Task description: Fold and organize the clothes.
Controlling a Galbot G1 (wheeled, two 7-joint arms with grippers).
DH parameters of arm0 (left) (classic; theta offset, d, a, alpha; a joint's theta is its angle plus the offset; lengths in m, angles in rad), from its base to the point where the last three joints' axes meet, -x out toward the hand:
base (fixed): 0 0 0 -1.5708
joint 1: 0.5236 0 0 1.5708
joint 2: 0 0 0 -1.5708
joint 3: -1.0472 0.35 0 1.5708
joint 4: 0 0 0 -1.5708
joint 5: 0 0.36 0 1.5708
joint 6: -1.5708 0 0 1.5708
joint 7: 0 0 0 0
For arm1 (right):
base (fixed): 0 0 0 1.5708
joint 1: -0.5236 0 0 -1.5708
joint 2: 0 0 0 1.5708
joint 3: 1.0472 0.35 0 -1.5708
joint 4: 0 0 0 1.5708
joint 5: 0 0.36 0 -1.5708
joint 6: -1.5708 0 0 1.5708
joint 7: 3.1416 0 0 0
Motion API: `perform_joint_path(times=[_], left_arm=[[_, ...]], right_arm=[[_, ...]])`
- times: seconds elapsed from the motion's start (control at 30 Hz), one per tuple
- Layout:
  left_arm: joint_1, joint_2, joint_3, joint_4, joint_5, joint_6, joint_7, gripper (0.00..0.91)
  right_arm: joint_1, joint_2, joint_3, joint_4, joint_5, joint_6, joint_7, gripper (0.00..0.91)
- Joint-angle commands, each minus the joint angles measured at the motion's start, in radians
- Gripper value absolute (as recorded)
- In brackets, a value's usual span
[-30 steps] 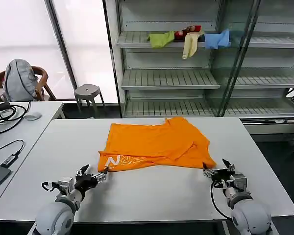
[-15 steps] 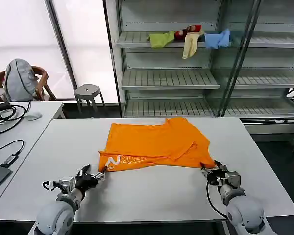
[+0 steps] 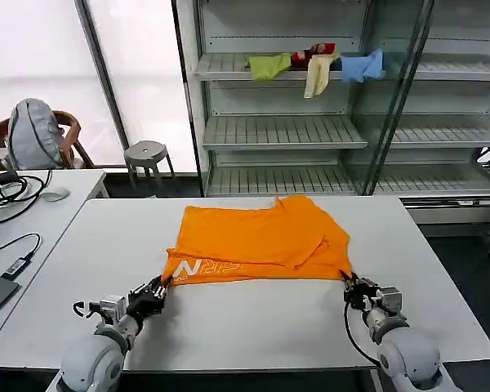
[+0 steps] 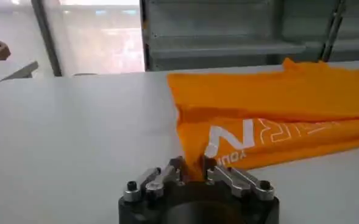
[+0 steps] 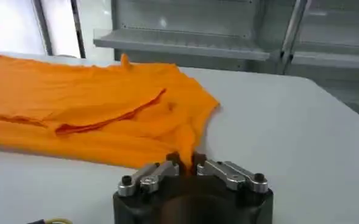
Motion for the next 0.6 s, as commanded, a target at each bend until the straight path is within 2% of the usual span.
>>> perform_joint_path(times=[0.03,0.33,0.47,0.6], left_arm=[[0.072,0.013,-0.026,-0.057,0.006,0.004,0.003,0.01],[0.34,0.037,-0.131,-0.281,0.016,-0.025,-0.005,0.01],[0.419,0.04,-0.188,-0.313,0.009,-0.051,-0.005,0.01],[0.431,0.036,-0.191,-0.327,0.01,-0.059,-0.004,0.01]], right_arm=[[-0.061,-0.005,0.021,0.067,0.003,0.0,-0.001,0.0],[-0.279,-0.036,0.112,0.245,-0.024,0.006,-0.019,0.0],[-0.348,-0.052,0.153,0.27,-0.009,0.015,-0.036,0.0],[-0.364,-0.052,0.154,0.283,-0.017,0.023,-0.051,0.0]])
